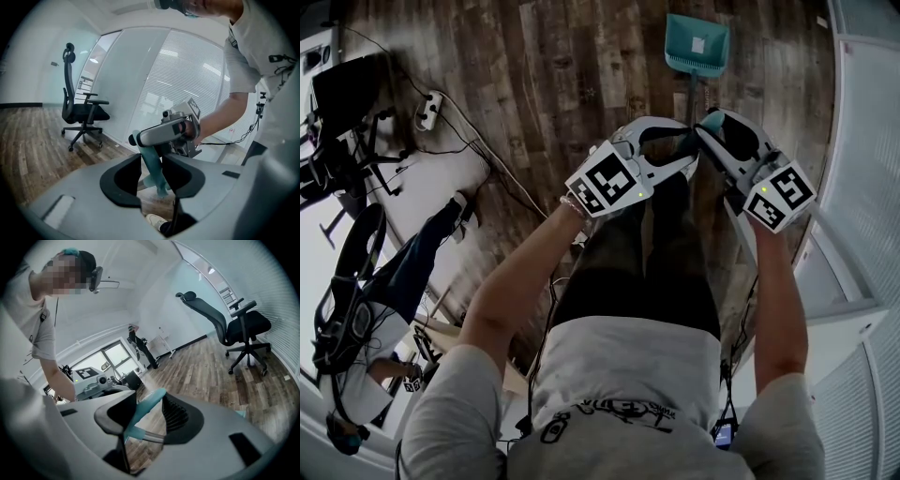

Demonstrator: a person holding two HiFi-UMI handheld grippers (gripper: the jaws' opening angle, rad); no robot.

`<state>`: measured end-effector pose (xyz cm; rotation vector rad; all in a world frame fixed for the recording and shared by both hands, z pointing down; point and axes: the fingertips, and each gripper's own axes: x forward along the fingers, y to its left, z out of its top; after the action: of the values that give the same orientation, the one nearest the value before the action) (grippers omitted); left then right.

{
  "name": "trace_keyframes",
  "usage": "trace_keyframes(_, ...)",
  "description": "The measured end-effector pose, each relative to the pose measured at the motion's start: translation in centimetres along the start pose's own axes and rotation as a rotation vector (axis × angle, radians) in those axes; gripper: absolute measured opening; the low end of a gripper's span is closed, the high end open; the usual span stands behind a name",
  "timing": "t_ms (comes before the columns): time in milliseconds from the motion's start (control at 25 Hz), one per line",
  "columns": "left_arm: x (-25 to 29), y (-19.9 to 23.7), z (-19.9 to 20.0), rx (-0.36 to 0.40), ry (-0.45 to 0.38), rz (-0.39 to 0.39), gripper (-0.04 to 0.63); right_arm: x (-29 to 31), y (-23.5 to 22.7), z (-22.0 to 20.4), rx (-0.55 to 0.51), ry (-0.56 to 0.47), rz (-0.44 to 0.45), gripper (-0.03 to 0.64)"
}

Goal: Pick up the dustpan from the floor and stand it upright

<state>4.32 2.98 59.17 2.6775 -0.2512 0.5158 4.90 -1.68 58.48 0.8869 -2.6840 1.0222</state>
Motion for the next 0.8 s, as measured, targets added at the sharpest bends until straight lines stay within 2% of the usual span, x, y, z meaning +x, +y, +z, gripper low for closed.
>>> trace_keyframes(240, 0.9, 0.0, 0.3, -0.006, -0.010, -0.002, 0.124, -0.9, -1.0, 0.0, 0.044, -0.020, -0.006, 0.146)
trace_keyframes(800, 1.6, 0.7, 1.6, -0.024, -0.039, 0.005, 0.126, -1.7, -2.3, 1.2, 0.068, -0.051, -0.040, 0.155)
